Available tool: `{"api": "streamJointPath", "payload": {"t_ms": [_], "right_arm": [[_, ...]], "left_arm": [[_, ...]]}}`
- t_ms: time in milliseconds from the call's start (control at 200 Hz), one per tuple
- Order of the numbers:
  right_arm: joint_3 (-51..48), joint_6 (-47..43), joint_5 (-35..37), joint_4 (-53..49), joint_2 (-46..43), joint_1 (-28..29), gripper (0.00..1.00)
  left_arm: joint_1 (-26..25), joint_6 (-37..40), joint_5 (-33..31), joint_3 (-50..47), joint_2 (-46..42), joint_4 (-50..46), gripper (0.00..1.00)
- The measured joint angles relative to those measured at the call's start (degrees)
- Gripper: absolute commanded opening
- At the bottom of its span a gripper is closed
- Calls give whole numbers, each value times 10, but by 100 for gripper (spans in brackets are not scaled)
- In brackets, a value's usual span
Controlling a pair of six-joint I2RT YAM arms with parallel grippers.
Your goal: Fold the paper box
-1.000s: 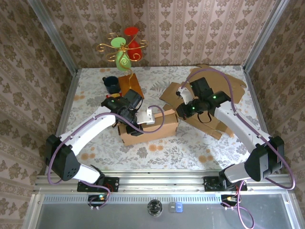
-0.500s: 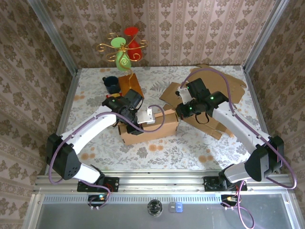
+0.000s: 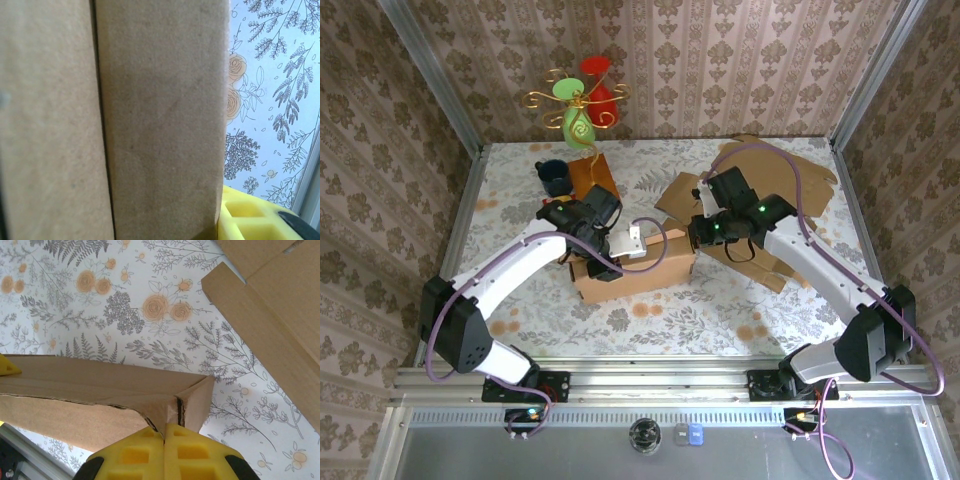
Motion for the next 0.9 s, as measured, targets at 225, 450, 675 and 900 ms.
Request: {"api": "streamJointPath", "payload": {"t_ms": [225, 450, 675, 900], "right_arm": [[-90, 14, 27, 88, -65, 16, 0], [-140, 40, 49, 152, -93, 27, 0], [-145, 97, 68, 166, -94, 35, 0], [-142, 121, 97, 160, -93, 50, 0]], "left_arm": [[2, 0, 7, 0, 1, 0, 39], [7, -3, 13, 0, 1, 1, 40], [9, -10, 14, 1, 3, 2, 41], [9, -16, 13, 2, 4, 2, 42]]}}
